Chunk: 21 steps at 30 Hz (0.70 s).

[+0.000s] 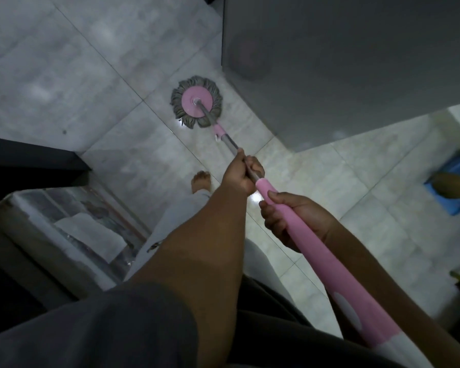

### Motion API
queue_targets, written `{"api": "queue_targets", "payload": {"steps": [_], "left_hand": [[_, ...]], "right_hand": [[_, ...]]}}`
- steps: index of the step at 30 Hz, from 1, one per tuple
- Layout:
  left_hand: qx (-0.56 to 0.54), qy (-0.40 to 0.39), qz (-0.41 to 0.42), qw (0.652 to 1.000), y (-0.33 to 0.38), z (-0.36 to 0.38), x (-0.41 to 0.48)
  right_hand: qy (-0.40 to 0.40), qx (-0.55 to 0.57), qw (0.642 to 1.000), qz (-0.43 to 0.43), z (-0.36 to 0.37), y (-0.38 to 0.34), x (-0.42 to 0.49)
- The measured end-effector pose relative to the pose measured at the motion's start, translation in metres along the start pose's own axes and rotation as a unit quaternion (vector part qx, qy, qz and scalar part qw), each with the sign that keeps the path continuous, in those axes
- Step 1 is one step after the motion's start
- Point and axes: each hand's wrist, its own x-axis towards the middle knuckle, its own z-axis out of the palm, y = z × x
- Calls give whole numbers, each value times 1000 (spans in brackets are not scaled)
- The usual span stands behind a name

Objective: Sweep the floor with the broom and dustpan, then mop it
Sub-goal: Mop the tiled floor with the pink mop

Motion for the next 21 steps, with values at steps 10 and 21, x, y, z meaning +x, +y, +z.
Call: {"api": "queue_targets", "payload": {"steps": [10, 21], "left_hand": [[-66, -35, -44, 996, 67, 20, 13], [-49, -28, 23, 998, 340, 169, 68]], "right_hand": [[0, -29, 999, 24, 55, -42, 32], [-60, -43, 997, 7, 250, -249, 145]]}}
